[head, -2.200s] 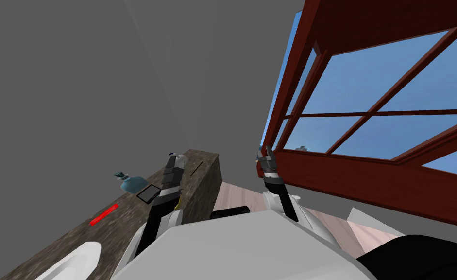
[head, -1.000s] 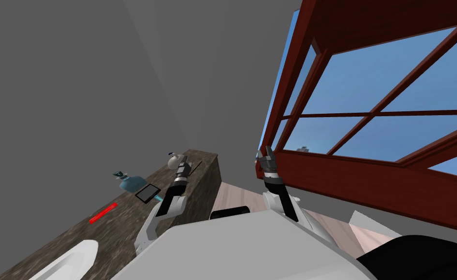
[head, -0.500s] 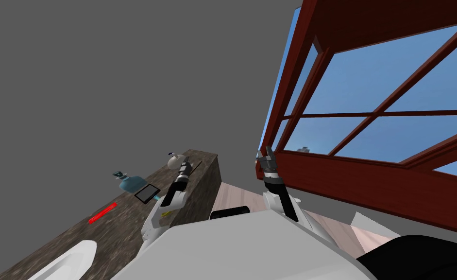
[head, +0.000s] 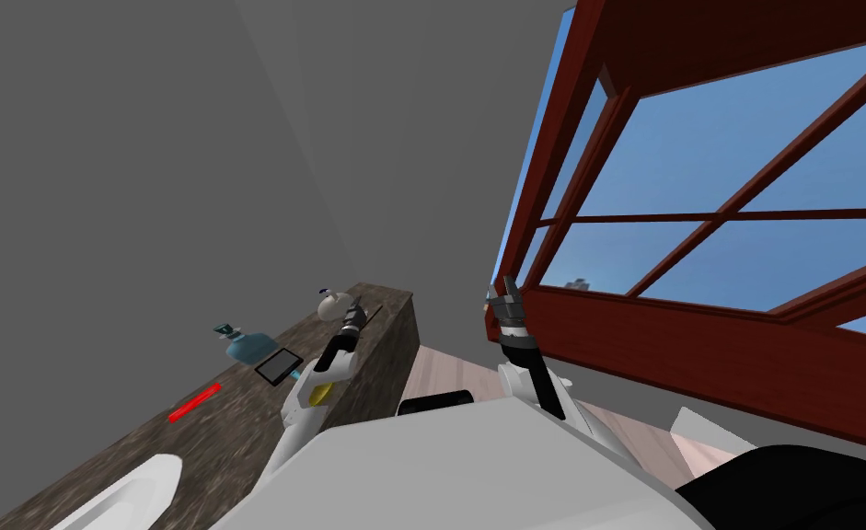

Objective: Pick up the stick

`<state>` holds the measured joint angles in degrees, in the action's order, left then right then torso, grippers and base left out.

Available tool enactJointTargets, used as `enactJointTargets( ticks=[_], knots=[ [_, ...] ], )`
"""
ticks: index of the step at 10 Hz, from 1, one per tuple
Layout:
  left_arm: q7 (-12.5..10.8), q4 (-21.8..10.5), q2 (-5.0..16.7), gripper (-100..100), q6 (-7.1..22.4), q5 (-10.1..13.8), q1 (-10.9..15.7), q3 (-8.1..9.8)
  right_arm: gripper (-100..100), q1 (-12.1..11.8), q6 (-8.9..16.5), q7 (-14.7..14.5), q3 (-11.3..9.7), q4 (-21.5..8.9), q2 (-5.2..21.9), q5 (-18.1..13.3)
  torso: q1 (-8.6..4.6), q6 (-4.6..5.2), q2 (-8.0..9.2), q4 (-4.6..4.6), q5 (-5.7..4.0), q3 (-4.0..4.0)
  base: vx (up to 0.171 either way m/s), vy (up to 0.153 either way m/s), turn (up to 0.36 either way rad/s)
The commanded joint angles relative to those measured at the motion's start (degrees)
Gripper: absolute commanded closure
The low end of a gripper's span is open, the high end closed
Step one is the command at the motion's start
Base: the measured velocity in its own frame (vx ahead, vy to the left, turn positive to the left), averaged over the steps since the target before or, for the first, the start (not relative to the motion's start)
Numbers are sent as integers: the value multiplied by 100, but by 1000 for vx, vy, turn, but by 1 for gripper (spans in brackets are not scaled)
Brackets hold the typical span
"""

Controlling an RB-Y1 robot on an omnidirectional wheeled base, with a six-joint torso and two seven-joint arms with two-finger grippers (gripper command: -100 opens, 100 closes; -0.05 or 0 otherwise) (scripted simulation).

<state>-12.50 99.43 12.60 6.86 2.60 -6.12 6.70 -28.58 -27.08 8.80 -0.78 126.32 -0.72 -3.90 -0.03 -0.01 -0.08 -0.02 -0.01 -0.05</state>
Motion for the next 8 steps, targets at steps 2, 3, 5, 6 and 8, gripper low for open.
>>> enactJointTargets(
  ticks=[2,3,5,6,8],
  knots=[
    [-211,-407,174,-100,450,139,411,73,0,0,0,0,0,0,0,0,0,0,1,0,0,0,15,-10,16],
    [-211,-562,174,-100,531,139,477,73,0,0,0,0,0,0,0,0,0,0,-1,0,0,-1,15,-11,12],
    [-342,-886,277,-100,848,225,774,119,0,0,0,0,0,0,0,0,-1,0,-1,0,0,0,15,-12,19],
    [-476,-1071,381,-100,1071,312,1025,166,0,0,0,0,0,0,0,0,0,0,0,-1,0,0,19,-5,24],
    [-611,-1468,485,-100,1335,398,1319,213,0,0,0,0,0,0,0,0,3,-1,0,-1,1,-1,18,-7,22]
  ],
)
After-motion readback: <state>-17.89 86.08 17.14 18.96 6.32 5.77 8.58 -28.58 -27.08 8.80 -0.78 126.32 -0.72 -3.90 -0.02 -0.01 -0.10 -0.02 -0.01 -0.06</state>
